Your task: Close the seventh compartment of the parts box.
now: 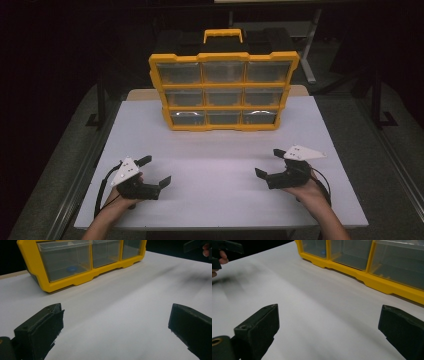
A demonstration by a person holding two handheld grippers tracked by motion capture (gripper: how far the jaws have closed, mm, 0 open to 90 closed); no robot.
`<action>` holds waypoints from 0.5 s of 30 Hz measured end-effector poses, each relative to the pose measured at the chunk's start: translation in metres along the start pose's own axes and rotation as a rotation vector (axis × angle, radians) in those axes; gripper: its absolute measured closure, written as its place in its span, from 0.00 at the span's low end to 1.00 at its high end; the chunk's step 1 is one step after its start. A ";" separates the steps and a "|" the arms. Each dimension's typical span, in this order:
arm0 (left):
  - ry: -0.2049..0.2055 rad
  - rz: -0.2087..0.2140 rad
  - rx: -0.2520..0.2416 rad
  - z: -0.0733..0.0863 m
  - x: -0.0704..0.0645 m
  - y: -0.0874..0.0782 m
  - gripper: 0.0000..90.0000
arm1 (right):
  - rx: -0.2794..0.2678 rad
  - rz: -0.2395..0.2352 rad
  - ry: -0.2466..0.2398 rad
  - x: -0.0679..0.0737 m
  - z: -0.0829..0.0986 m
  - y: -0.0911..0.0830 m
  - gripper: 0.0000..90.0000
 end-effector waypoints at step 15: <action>0.001 0.003 0.005 0.001 0.000 0.001 0.00 | 0.027 0.071 0.005 -0.009 0.030 -0.021 0.03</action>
Point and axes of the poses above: each handheld gripper's, and its own axes: y roughly forward along the jaws, z roughly out of its underside, x roughly to its left, the point moved 6 cm from there along y, roughly forward along the jaws, and after that the axes turned 1 degree about z, right-handed, at the moved point
